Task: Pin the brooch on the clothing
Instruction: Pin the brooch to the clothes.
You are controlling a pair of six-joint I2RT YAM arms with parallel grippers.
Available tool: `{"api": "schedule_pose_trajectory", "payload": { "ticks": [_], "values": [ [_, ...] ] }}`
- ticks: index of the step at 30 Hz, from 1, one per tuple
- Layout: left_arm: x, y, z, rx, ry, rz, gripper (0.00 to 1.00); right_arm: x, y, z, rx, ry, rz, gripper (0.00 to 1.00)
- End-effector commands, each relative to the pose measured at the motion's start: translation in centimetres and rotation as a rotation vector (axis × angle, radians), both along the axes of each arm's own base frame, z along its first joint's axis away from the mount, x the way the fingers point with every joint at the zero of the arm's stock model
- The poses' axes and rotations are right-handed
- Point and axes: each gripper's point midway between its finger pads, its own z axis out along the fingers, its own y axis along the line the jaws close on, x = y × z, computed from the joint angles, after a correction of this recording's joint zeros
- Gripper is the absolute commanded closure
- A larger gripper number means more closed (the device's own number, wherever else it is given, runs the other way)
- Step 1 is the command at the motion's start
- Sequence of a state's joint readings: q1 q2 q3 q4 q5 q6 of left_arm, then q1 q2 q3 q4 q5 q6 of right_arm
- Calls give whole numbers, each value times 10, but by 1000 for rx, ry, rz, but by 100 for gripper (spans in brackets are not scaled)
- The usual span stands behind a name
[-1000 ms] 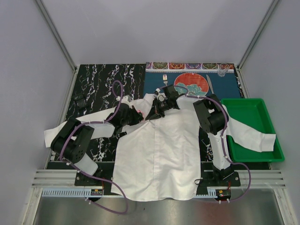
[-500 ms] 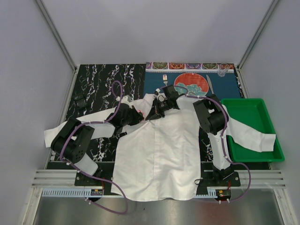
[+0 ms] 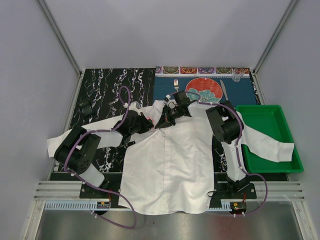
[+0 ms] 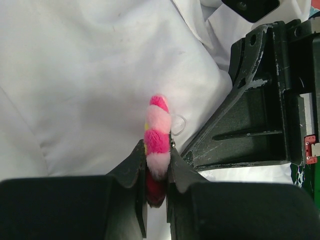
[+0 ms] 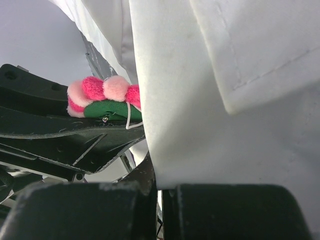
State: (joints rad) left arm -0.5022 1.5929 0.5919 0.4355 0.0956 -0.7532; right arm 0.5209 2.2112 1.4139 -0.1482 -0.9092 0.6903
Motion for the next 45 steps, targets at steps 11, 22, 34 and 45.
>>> {"api": "schedule_pose_trajectory", "payload": {
  "ticks": [11,22,34,45],
  "values": [
    [-5,-31,28,-130,-67,-79,100,6,20,17,45,-53,11,100],
    [-6,-20,31,-161,-58,-58,100,8,14,13,31,-45,-7,100],
    [-8,-25,43,-232,-79,-81,100,12,16,10,36,-42,-6,100],
    [-9,-29,47,-261,-89,-95,100,11,17,11,45,-30,-7,100]
  ]
}}
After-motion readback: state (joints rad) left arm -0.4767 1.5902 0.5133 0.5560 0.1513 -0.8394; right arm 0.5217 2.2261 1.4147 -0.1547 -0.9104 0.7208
